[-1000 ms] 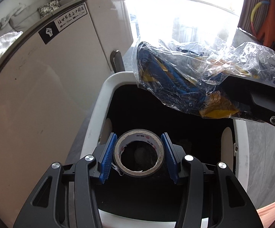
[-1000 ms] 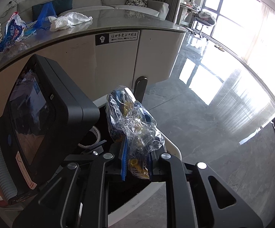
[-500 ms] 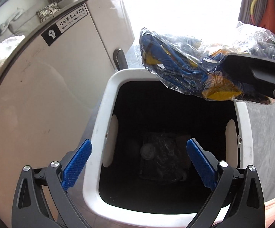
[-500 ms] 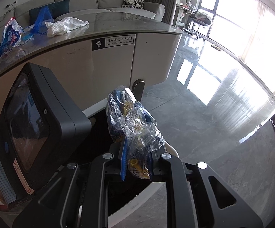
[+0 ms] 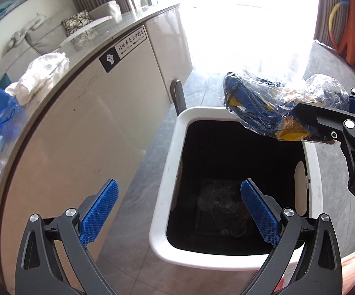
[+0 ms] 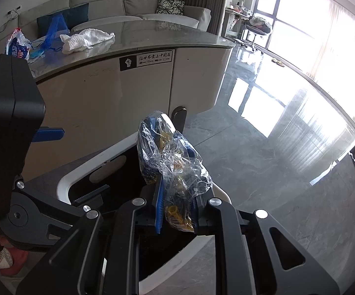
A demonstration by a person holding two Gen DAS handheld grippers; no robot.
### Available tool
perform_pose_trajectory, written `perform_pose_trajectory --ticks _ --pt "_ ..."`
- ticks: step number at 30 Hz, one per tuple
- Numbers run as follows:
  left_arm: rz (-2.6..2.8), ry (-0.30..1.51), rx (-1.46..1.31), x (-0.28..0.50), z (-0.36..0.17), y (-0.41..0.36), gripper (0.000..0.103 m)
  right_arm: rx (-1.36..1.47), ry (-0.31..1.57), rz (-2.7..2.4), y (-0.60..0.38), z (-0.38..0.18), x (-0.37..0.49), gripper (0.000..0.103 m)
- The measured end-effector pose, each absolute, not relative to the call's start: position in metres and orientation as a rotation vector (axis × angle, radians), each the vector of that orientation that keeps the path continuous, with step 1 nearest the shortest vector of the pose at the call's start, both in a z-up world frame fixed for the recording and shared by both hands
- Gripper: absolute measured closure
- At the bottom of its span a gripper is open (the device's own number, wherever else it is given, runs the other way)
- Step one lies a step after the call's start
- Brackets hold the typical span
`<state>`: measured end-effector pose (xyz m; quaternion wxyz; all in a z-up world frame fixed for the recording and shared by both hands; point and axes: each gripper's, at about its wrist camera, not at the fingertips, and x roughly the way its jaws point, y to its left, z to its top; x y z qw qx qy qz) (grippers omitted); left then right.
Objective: Collect trash
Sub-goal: 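Lower the toy bag into the bin and open the right gripper, then move both tools back toward the snack bag on the table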
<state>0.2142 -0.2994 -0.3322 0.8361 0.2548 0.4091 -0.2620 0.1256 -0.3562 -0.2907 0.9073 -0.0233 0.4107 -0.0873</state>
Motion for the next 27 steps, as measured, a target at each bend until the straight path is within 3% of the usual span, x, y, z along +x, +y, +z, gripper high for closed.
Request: perform_pose_trajectory --ticks 19,22,23,27 --pt "-0.515 0.807 0.461 0.212 -0.293 -0.254 0.003 -0.091 0.994 -0.103 -0.337 -0.332 0.148 0.083" --pt "-0.514 0.807 0.456 0.213 -0.292 -0.252 0.003 -0.114 1.016 -0.1 -0.334 -0.339 0.15 0.079" --pt "-0.512 0.805 0.457 0.213 -0.291 -0.251 0.003 -0.111 1.023 -0.097 -0.334 -0.341 0.152 0.071" --pt "-0.508 0.809 0.456 0.216 -0.293 -0.252 0.003 -0.117 1.022 -0.104 -0.335 -0.343 0.154 0.016"
